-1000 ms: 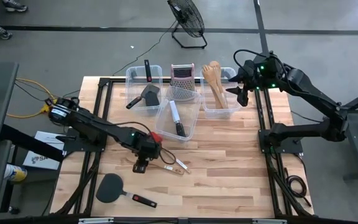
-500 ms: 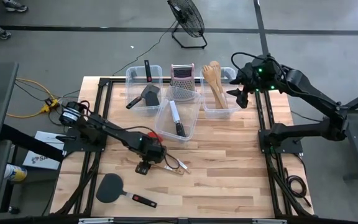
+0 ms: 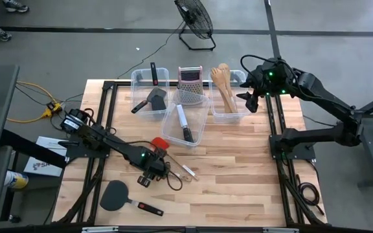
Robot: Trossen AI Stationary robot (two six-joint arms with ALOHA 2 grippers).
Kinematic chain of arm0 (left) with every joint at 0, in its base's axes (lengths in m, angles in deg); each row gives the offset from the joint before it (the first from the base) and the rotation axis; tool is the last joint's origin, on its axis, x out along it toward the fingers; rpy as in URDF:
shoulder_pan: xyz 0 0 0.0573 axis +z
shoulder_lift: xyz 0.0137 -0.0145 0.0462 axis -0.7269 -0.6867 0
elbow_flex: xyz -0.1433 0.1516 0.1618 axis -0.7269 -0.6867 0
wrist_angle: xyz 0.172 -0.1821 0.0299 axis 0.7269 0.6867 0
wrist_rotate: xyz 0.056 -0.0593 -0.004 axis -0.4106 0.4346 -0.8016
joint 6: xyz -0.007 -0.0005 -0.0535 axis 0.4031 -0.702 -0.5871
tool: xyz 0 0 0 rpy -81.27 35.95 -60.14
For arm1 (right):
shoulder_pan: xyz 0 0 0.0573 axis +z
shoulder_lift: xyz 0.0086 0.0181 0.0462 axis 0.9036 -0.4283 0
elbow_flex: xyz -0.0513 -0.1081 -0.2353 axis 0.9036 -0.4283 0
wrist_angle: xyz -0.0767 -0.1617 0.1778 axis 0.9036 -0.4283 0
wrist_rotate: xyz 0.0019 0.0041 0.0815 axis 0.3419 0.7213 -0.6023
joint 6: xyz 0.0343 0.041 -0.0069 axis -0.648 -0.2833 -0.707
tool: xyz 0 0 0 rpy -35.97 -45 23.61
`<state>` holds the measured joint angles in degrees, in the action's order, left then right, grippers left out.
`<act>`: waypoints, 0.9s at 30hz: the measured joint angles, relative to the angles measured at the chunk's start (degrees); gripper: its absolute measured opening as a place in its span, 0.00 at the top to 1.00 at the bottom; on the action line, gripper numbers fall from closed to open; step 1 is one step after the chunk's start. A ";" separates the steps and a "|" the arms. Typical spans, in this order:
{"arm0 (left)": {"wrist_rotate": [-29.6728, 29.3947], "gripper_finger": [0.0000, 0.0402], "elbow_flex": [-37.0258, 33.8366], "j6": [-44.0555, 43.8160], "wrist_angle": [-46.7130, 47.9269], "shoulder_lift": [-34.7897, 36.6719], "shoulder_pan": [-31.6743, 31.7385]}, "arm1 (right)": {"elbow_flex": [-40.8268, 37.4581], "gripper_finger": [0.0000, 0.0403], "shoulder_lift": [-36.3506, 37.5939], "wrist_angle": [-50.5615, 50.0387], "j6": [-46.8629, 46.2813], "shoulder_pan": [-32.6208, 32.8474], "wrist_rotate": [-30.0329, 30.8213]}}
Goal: Pick & Place Kitchen Items
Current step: Put the brown serving spoon into the middle transparent bin
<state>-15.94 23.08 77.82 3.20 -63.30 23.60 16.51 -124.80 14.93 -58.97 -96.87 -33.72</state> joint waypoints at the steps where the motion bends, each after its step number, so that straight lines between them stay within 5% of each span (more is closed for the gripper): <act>1: 0.31 0.58 -0.04 -0.35 0.00 0.00 0.00 | 0.00 0.49 0.00 0.01 0.05 0.00 0.00; 27: 5.40 0.82 -0.22 -14.32 -0.87 -0.49 0.24 | 0.00 0.49 0.00 -0.03 5.16 0.00 -0.07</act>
<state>-10.54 22.86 63.50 2.33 -63.79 23.84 16.51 -124.80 14.90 -53.81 -96.87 -33.79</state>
